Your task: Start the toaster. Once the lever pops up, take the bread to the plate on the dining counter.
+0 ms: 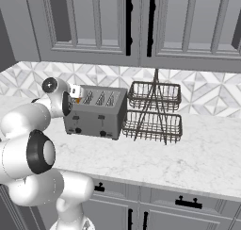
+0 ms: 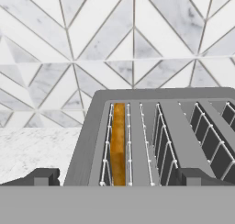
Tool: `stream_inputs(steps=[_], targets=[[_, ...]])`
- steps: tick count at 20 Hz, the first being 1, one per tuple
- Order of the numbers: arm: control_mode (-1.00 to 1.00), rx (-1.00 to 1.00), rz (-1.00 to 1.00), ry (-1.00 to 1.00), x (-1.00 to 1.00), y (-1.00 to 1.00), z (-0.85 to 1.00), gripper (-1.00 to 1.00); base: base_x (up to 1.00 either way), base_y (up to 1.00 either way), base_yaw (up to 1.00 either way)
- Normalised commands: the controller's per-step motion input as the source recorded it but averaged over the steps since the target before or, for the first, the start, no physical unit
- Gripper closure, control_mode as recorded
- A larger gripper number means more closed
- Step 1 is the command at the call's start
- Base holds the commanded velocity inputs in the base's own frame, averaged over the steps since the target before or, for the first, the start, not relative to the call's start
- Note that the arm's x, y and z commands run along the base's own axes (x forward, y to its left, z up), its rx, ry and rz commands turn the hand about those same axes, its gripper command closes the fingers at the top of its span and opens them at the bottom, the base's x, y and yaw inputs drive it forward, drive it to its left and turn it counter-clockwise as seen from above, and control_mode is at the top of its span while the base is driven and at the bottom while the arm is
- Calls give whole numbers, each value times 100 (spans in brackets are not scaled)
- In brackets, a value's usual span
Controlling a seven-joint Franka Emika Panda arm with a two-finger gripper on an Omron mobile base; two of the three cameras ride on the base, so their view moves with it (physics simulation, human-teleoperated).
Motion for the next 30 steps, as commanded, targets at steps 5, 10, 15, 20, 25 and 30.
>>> stream_inputs(steps=[5, 10, 15, 20, 25, 30], targets=[[-100, 0, 0, 0, 0, 0, 0, -100, 0, 0, 0], [-100, 0, 0, 0, 0, 0, 0, -100, 0, 0, 0], [-100, 0, 0, 0, 0, 0, 0, -100, 0, 0, 0], [-100, 0, 0, 0, 0, 0, 0, -100, 0, 0, 0], [-100, 0, 0, 0, 0, 0, 0, -100, 0, 0, 0], [-100, 0, 0, 0, 0, 0, 0, -100, 0, 0, 0]])
